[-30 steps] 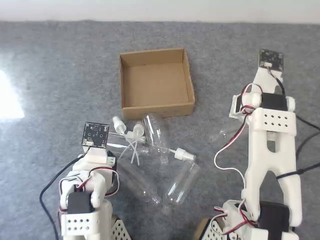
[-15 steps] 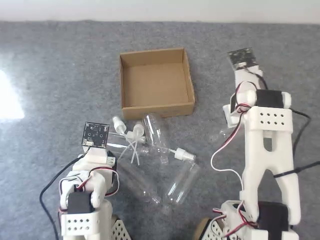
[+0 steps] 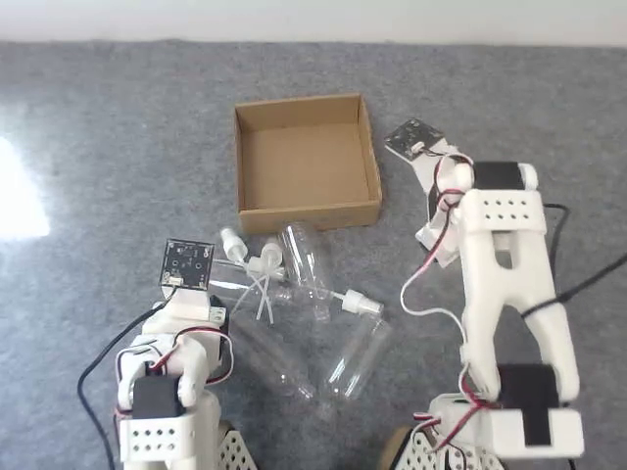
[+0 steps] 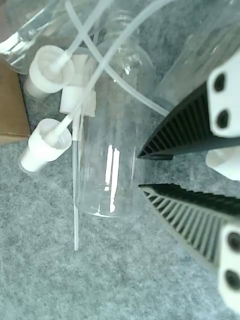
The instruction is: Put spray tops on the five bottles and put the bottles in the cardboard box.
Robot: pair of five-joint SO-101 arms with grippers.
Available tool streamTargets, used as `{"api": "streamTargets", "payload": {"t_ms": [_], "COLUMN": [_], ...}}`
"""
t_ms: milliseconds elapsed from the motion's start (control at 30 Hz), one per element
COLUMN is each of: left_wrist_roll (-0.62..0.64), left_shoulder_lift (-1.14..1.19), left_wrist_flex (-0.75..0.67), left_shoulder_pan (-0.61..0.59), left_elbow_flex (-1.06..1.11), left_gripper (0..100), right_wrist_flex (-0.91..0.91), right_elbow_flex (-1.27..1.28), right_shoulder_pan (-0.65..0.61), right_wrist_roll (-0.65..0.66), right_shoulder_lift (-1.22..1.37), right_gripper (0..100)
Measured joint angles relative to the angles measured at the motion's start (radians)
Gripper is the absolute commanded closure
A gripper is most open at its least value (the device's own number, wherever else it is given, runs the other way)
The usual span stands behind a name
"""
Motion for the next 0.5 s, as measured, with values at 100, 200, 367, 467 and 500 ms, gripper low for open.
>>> {"api": "streamTargets", "payload": {"t_ms": [100,200,367,467,500], "left_wrist_roll": [0.0,0.0,0.0,0.0,0.0], "left_shoulder_lift": [0.0,0.0,0.0,0.0,0.0], "left_wrist_flex": [0.0,0.0,0.0,0.0,0.0], "left_shoulder_pan": [0.0,0.0,-0.002,0.0,0.0], "left_elbow_flex": [0.0,0.0,0.0,0.0,0.0], "left_gripper": [93,93,93,93,93], "right_wrist_flex": [0.0,0.0,0.002,0.034,0.044], "right_elbow_flex": [-0.029,-0.046,-0.051,-0.051,-0.051], "right_shoulder_pan": [0.002,0.005,0.0,0.002,0.003], "right_wrist_roll": [0.066,0.126,0.229,0.287,0.304], "right_shoulder_lift": [0.061,0.101,0.117,0.117,0.117], "right_gripper": [68.5,68.5,68.5,68.5,68.5]}}
